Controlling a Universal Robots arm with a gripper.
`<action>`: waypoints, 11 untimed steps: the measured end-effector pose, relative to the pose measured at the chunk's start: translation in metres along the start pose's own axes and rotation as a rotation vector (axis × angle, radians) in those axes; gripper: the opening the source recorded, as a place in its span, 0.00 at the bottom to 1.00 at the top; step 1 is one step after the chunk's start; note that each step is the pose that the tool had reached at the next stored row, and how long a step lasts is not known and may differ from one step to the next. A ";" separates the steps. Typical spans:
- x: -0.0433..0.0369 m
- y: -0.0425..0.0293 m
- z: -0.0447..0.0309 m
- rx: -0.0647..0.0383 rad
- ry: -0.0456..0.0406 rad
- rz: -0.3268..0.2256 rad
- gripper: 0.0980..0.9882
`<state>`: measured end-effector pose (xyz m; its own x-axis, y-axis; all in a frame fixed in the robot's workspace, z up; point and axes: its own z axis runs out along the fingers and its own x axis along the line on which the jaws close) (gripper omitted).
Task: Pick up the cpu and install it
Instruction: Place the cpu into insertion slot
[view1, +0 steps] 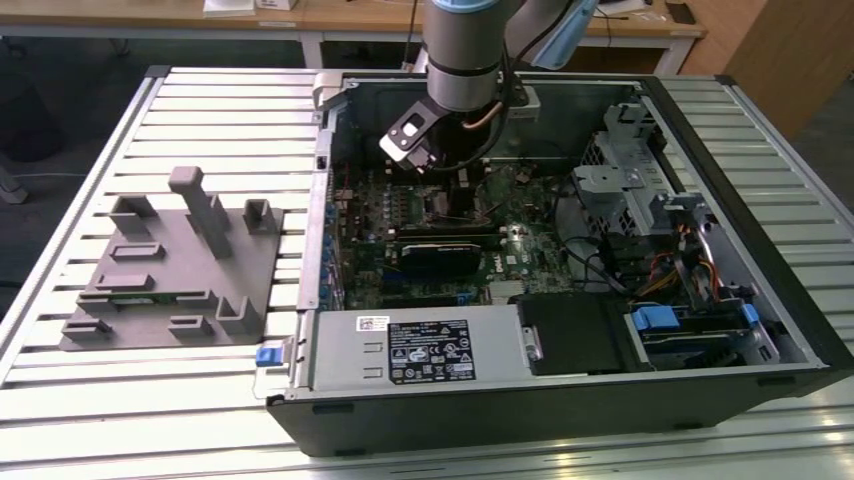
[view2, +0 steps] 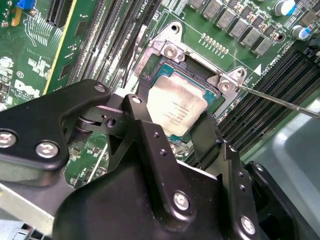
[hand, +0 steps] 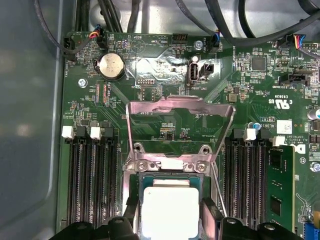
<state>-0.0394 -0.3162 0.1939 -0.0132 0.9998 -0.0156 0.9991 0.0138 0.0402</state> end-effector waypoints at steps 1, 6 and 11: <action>-0.0001 0.0000 -0.0006 0.000 -0.0004 0.000 0.57; 0.0000 0.0002 -0.0041 0.000 -0.0003 0.000 0.57; -0.0001 0.0004 -0.0104 0.000 -0.0003 0.000 0.57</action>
<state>-0.0394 -0.3161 0.2043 -0.0133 0.9998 -0.0159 0.9991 0.0139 0.0402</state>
